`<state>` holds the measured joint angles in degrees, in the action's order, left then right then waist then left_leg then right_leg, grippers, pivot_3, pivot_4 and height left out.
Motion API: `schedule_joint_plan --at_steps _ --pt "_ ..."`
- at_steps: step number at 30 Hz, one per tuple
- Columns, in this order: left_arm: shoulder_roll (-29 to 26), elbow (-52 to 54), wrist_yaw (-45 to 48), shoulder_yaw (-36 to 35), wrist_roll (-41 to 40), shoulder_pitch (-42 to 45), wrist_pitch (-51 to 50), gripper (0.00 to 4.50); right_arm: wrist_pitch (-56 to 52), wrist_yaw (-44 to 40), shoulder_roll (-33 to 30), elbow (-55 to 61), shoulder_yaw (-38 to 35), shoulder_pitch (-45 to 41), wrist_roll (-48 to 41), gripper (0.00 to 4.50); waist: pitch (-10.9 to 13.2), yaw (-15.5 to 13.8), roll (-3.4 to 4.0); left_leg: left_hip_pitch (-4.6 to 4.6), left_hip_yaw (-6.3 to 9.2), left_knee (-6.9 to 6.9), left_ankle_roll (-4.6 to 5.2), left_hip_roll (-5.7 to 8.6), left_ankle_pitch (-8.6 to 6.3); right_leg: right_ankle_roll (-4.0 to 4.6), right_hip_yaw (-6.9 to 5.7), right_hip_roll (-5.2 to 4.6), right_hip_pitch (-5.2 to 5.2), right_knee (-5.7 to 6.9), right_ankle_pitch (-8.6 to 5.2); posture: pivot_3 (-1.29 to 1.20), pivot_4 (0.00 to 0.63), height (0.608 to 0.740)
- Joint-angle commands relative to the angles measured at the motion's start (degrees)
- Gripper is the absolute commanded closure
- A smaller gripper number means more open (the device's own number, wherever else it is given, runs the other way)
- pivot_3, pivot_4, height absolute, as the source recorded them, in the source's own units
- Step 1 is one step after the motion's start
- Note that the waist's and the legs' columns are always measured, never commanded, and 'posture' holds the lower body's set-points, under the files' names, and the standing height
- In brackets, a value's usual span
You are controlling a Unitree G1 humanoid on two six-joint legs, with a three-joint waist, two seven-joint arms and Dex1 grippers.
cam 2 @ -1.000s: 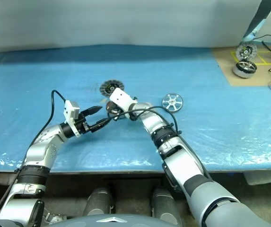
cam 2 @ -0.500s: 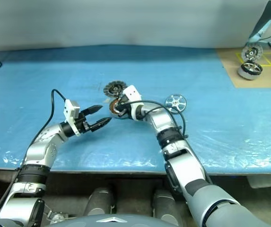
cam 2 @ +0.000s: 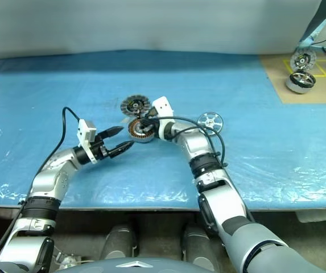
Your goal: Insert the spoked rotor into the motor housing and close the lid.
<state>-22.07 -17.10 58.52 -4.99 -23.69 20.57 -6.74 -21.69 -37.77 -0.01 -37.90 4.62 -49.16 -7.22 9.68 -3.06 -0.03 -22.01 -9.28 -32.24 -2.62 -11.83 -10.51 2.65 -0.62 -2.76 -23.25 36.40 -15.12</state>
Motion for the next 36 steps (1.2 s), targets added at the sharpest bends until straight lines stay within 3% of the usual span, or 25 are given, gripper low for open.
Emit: schedule_joint_plan --at_steps 1,8,11,14,23,36 --pt "-0.3 1.6 0.3 -0.7 -0.9 0.3 0.7 0.00 1.1 -1.1 -1.2 5.1 -1.6 -1.6 -2.2 4.48 0.0 0.0 -0.02 -0.01 0.00 0.00 0.00 0.00 0.00 0.00 0.00 0.00 0.00 0.00 0.00 0.00 0.150 0.740" --pt "0.3 4.9 0.5 -0.5 -2.8 0.1 -1.7 0.00 1.2 -0.7 -11.5 19.1 5.6 5.8 6.0 4.48 0.1 -0.9 -0.18 -0.03 0.02 0.00 0.00 0.02 0.01 -0.02 -0.02 0.02 0.01 -0.03 0.01 0.00 0.150 0.740" --pt "0.4 7.9 1.2 0.4 -4.4 -0.1 -4.0 0.00 -1.5 1.3 -16.4 22.4 3.8 7.5 7.4 4.32 0.2 -1.0 -0.21 -0.01 0.03 -0.02 -0.01 0.05 0.00 -0.03 -0.01 0.02 0.04 -0.02 0.02 0.00 0.150 0.740" --pt "0.8 11.2 1.9 1.5 -6.1 -0.5 -6.9 0.00 -3.7 0.6 -21.8 25.5 1.7 8.1 7.2 3.59 0.2 -1.0 -0.24 -0.01 0.04 -0.08 0.00 0.10 0.00 -0.11 0.05 0.01 0.05 -0.01 0.06 0.00 0.150 0.740" --pt "1.7 11.0 3.9 3.6 -6.5 -0.6 -7.8 0.00 -6.3 -6.5 -34.2 31.2 0.9 11.0 6.4 0.52 0.2 -0.8 -0.26 0.24 0.03 -0.08 0.00 0.08 0.00 -0.12 0.16 0.10 0.23 -0.02 0.07 0.00 0.150 0.740" --pt "2.5 7.7 4.4 4.3 -5.3 0.2 -5.0 0.00 5.8 -13.1 -41.9 24.3 8.2 8.8 14.3 0.52 0.2 -0.9 -0.26 0.22 0.02 -0.23 0.03 0.07 0.00 -0.11 0.17 0.08 0.24 0.12 0.06 0.00 0.150 0.740"
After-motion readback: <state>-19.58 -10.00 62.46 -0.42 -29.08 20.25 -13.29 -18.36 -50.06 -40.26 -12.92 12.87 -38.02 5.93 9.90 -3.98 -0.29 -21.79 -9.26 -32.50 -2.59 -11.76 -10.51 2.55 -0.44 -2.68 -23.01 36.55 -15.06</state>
